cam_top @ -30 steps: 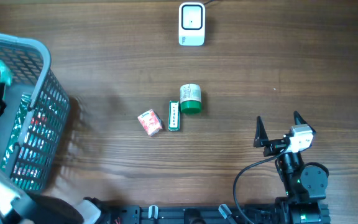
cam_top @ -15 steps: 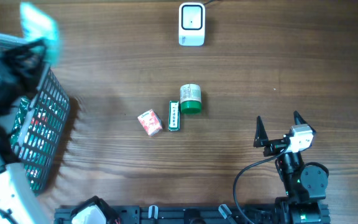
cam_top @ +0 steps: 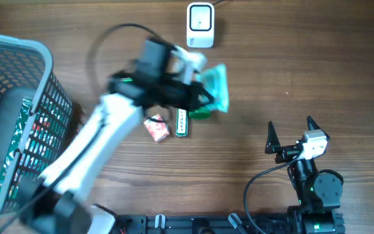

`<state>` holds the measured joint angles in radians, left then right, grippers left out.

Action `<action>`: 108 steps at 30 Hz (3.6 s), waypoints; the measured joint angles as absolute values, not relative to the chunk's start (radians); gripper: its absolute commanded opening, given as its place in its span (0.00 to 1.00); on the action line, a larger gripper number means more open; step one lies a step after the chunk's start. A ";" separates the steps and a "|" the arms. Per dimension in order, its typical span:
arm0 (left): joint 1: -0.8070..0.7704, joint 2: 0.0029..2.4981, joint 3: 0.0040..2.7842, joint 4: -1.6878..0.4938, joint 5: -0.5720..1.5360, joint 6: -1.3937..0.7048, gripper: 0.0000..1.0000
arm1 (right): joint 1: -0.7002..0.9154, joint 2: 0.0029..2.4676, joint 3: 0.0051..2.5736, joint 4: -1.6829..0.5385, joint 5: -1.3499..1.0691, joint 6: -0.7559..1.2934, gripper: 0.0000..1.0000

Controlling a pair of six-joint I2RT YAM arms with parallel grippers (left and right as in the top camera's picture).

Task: Scan the item barcode
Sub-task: 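Place the wipes packet on the table right of the jar, then reach into the basket and grasp the green glove bag with left gripper, then lay the green glove bag on the table and withdraw the left gripper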

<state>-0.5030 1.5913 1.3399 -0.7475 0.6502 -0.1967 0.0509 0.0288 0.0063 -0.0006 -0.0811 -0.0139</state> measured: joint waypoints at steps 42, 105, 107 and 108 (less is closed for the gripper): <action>0.713 1.344 1.584 -1.116 -0.191 -1.236 1.00 | 0.051 0.029 0.006 -0.001 -0.081 -0.014 1.00; 0.549 0.905 1.255 -0.717 0.448 -0.759 0.04 | 0.051 0.029 0.006 -0.001 -0.081 -0.014 1.00; 0.430 0.934 1.256 -0.763 0.463 -0.628 0.04 | 0.051 0.029 0.006 -0.001 -0.081 -0.014 1.00; 0.369 0.953 1.256 -0.788 0.471 -0.564 0.04 | 0.051 0.029 0.006 -0.001 -0.081 -0.014 1.00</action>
<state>0.3695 0.9535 1.2560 -0.7883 0.4709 -0.5640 0.0509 0.0288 0.0063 -0.0006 -0.0807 -0.0139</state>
